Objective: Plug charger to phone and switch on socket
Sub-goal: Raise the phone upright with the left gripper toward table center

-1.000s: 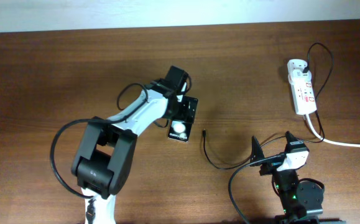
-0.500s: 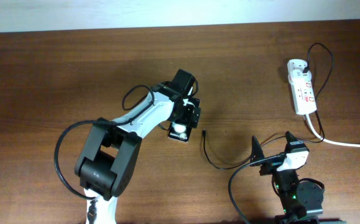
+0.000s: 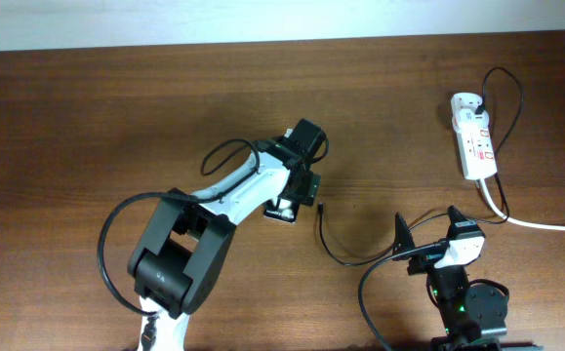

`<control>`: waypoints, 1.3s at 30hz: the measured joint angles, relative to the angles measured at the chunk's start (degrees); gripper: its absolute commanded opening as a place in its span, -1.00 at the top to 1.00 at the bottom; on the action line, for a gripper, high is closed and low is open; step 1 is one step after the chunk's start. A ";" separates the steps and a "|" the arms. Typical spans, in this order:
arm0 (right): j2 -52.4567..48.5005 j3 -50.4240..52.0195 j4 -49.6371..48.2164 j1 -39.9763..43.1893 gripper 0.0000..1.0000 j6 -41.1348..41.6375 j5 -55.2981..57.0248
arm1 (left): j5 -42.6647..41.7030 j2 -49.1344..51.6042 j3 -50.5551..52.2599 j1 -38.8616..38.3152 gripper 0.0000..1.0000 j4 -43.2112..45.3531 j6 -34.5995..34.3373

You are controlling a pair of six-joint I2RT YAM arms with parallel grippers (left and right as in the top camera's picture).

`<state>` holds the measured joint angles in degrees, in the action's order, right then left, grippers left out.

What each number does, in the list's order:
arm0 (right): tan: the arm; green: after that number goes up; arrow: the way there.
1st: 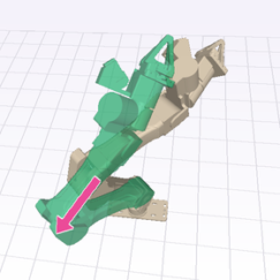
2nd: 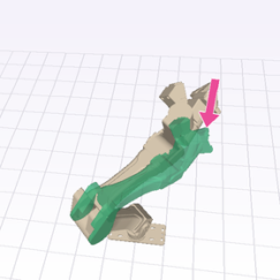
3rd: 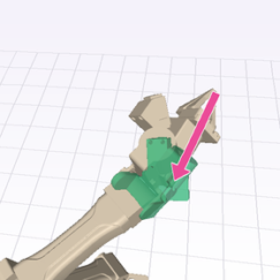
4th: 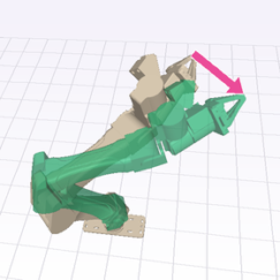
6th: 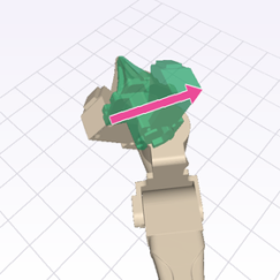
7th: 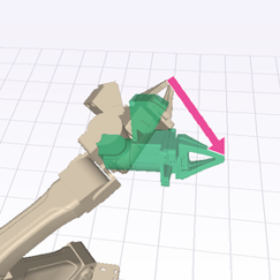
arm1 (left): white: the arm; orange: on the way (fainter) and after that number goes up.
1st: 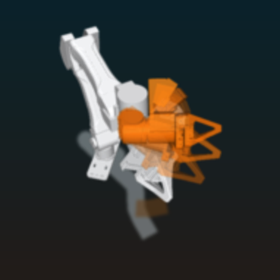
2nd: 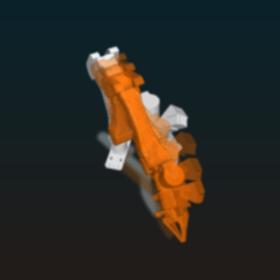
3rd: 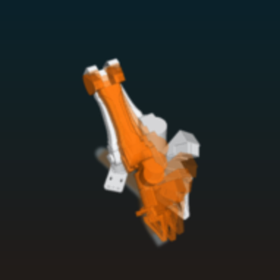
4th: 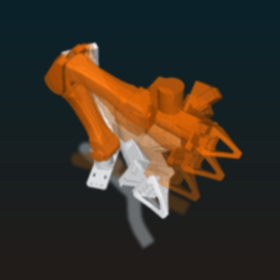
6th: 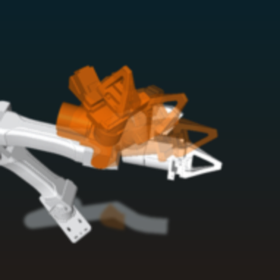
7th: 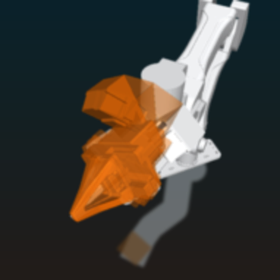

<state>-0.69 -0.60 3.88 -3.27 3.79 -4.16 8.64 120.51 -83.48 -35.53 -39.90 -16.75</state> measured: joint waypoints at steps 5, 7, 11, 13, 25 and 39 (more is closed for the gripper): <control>0.00 0.00 0.00 0.00 -0.97 0.00 0.00 | 7.74 -0.07 -0.55 1.40 -0.99 -2.34 -2.58; 0.00 0.00 0.00 0.00 -0.97 0.04 0.00 | 5.22 -0.07 -0.55 3.41 -0.99 -2.49 -3.96; 0.00 0.00 0.00 0.00 -0.97 0.04 0.00 | -1.25 0.04 -0.42 5.70 -0.99 -1.40 -5.44; 0.00 0.00 0.00 0.00 -0.97 -0.02 0.00 | -2.71 0.24 -0.37 5.55 -0.68 -0.66 -5.60; 0.00 0.00 0.00 0.00 -0.97 -0.02 0.00 | -3.34 0.37 -0.35 5.38 -0.62 0.57 -0.39; 0.00 0.00 0.00 0.00 -0.97 0.07 0.00 | -2.69 0.37 -0.31 4.15 -0.73 -0.74 -8.81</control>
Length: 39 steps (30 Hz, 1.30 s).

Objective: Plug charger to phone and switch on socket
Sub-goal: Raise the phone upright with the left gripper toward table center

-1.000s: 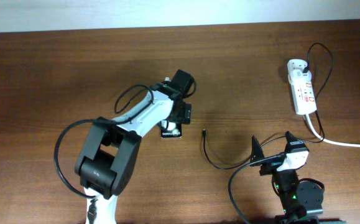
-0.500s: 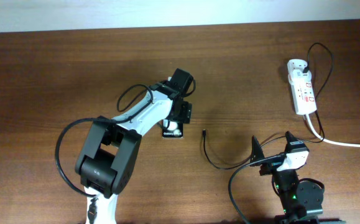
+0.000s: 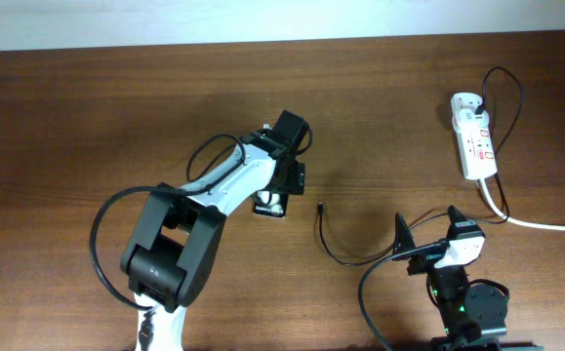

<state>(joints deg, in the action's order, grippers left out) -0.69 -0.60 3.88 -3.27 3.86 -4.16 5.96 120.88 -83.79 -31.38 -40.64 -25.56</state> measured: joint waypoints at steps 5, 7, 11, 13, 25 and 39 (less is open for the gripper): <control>0.00 0.00 0.00 0.00 -0.97 -0.07 0.00 | 0.04 0.00 0.00 0.00 -0.67 -0.04 0.24; 0.00 0.00 0.00 0.00 -0.97 -0.02 0.00 | 0.04 0.00 0.00 0.00 -0.68 -0.04 0.22; 0.00 0.00 0.00 0.00 -0.97 -0.04 0.00 | 0.13 0.00 0.11 0.00 -0.67 0.42 2.03; 0.00 0.00 0.00 0.00 -0.97 -0.04 0.00 | 0.20 0.00 0.11 0.00 -0.53 0.55 2.62; 0.00 0.00 0.00 0.00 -0.97 -0.09 0.00 | -12.09 0.70 -2.64 7.10 -0.47 -4.35 7.06; -0.70 -2.34 2.80 0.00 -0.97 3.19 -6.69 | -48.30 3.28 -1.88 17.94 -0.55 -3.78 23.65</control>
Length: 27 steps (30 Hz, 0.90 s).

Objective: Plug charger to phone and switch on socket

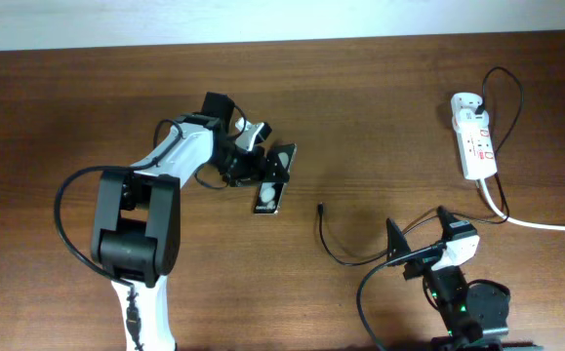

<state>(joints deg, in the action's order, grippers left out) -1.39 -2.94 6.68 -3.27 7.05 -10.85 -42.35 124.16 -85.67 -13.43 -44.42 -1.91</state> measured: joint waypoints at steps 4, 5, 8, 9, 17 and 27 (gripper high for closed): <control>-18.47 -26.91 23.54 0.00 -0.97 2.19 -1.75 | -3.96 0.09 0.17 1.46 -0.56 1.73 0.68; -28.65 -39.04 30.64 0.00 -0.97 2.29 -2.67 | -4.26 0.11 0.24 1.46 -0.60 1.64 0.68; -53.16 -64.30 45.53 0.07 -0.99 2.75 -13.73 | -4.87 0.15 0.39 1.46 -0.61 2.64 0.68; -59.14 -67.58 45.18 0.07 -0.92 2.89 -19.12 | -5.11 0.15 0.39 1.46 -0.61 3.04 0.66; -90.86 -68.30 46.38 -7.98 -0.94 10.10 -21.00 | -2.08 0.15 0.39 1.55 -0.93 3.34 0.63; -91.67 -68.30 49.24 1.36 -0.97 8.98 -14.43 | 42.42 -0.85 -2.73 -18.60 -0.81 4.63 -12.07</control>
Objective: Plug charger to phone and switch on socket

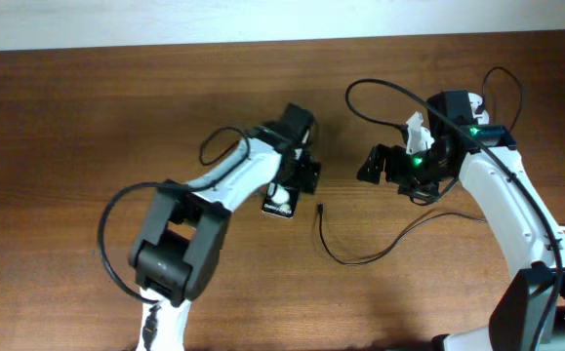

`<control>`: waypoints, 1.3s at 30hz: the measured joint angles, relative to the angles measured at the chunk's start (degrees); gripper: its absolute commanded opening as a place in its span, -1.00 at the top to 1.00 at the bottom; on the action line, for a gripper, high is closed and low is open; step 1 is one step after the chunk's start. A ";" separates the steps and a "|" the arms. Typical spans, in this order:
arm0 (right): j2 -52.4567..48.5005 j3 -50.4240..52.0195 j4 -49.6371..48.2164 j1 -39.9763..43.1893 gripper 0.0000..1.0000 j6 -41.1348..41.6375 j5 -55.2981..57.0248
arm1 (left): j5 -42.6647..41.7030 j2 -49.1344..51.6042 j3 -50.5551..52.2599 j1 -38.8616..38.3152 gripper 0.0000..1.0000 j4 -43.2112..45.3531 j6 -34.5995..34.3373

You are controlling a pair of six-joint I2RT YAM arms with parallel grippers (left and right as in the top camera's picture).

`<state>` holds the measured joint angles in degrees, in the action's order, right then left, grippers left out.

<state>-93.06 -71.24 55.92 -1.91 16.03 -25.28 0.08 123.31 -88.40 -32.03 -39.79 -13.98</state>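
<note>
The phone (279, 201) lies on the brown table, its far end hidden under my left gripper (304, 175), which sits right over it. I cannot make out whether the left fingers are apart or pinched. The black charger cable (360, 260) curls on the table, its plug tip (320, 208) a short way right of the phone. My right gripper (378, 166) hovers open above the table, right of the phone and beyond the plug, holding nothing. The white power strip (475, 101) is mostly hidden behind the right arm.
A white mains lead runs off the right edge. The left arm's base stands at the front left and the right arm's at the front right. The wall edge runs along the back of the table.
My right arm has left its folded pose at the front right and now reaches over the table near the power strip. My left gripper has moved from the phone's left to over its far end.
My left gripper stood over the phone beside the cable plug, then a little further left with the phone. Later it was to the phone's left, the phone lying angled. Now it is over the phone again, and the right arm has reached out.
</note>
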 measured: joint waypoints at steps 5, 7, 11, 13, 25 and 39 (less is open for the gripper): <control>0.00 0.00 0.68 0.00 -0.97 -0.02 0.00 | 4.81 0.59 -0.07 -0.87 -0.40 -1.14 -4.48; 0.00 0.00 0.68 0.00 -0.97 -0.02 0.00 | 5.95 0.68 -0.39 -1.07 -0.39 -1.97 -5.18; 0.00 0.00 0.37 -1.07 -0.97 0.00 0.00 | 5.14 0.68 -0.55 2.40 -0.57 -3.80 -7.34; 0.00 0.00 -1.09 -4.42 -0.97 0.02 -0.02 | 4.76 0.68 -0.66 5.68 -0.79 -4.24 -8.04; 0.28 7.50 -11.32 -7.15 -0.97 0.00 -3.78 | -1.73 3.08 -6.12 8.02 -0.33 -13.20 -5.53; -15.45 20.13 -64.17 -24.06 -0.13 17.22 -8.68 | -34.62 4.96 -6.40 13.79 -0.45 -13.62 7.54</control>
<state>-108.51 -51.11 -8.25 -25.98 33.26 -33.95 -34.54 128.27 -94.80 -18.24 -53.41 -6.44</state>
